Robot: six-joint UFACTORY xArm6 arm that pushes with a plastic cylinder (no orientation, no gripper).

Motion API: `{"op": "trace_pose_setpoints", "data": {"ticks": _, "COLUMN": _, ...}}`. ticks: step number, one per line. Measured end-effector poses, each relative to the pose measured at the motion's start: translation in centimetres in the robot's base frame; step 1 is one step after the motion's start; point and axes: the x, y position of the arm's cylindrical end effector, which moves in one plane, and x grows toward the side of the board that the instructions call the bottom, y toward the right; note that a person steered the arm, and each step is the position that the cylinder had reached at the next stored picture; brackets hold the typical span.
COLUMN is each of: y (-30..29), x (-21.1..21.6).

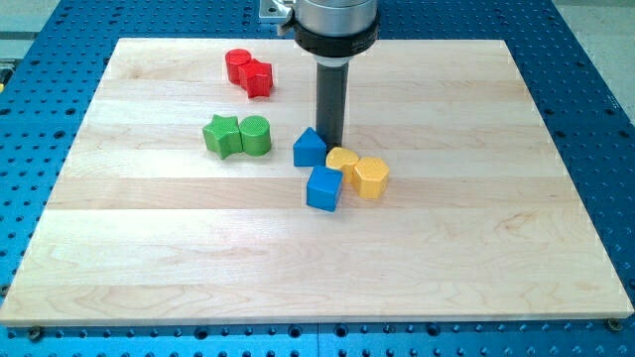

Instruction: Push the blue triangle to the bottom left of the blue cube

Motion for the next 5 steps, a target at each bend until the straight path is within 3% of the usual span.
{"op": "trace_pose_setpoints", "data": {"ticks": 3, "y": -3.8, "x": 0.5}}
{"op": "trace_pose_setpoints", "data": {"ticks": 5, "y": -7.5, "x": 5.4}}
